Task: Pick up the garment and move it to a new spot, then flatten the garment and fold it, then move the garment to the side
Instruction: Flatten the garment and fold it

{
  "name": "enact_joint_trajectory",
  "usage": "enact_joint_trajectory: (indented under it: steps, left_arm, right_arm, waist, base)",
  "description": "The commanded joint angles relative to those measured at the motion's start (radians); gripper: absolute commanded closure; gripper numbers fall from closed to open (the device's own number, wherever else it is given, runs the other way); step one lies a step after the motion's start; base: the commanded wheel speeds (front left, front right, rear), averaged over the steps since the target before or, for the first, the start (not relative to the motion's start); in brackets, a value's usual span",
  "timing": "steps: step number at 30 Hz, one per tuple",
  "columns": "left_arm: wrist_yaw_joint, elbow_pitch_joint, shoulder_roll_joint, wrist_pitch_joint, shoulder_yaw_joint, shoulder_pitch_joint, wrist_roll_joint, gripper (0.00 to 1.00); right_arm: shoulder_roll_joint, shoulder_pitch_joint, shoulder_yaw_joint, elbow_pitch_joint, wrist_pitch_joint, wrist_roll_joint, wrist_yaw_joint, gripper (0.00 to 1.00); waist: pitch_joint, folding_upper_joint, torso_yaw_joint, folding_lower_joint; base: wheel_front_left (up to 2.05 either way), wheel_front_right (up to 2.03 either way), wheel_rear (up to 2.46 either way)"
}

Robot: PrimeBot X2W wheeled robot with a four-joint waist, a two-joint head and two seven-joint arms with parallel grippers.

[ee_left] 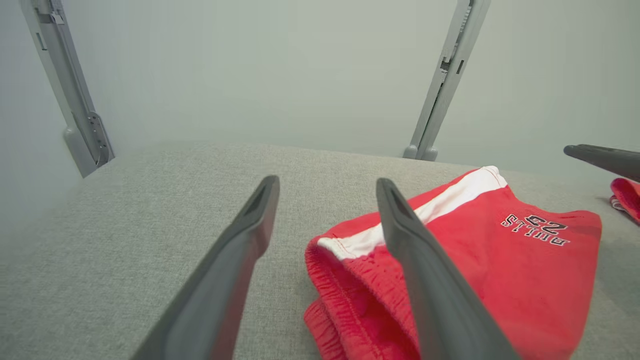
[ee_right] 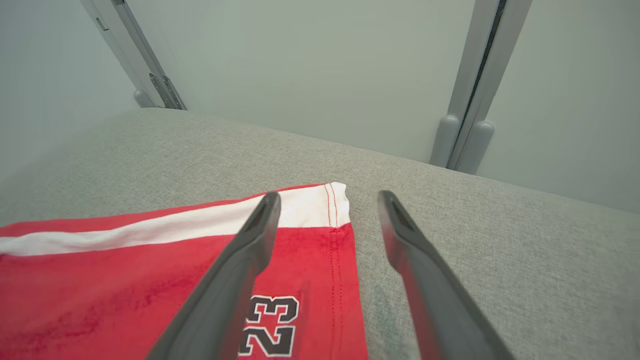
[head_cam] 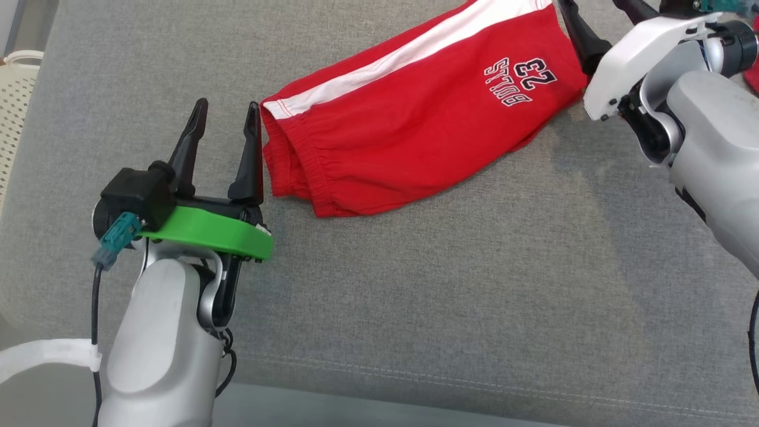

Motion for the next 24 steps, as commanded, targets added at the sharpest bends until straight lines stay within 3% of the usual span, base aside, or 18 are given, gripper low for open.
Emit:
enact_joint_trajectory:
  steps: [1,11,24]
  left_arm:
    - [0.001,-0.020,-0.006,-0.003,0.016,0.021,0.029,0.00]
    - [0.014,-0.167,-0.018,-0.003,0.122,0.162,0.178,0.00]
    - [0.031,-0.252,-0.023,-0.003,0.104,0.227,0.166,0.00]
  right_arm:
    - [-0.008,0.022,-0.002,-0.002,-0.004,-0.020,0.000,0.00]
    - [-0.003,0.149,-0.017,0.041,-0.004,-0.020,0.000,0.00]
    - [0.018,0.161,-0.016,0.116,0.039,0.084,0.000,0.00]
  waist:
    - [-0.008,0.0000,-0.005,0.0000]
    - [-0.054,0.0000,-0.009,0.0000]
    - [-0.024,0.0000,0.041,0.0000]
  base:
    - [0.00,0.00,0.00]
    - [0.00,0.00,0.00]
    - [0.00,0.00,0.00]
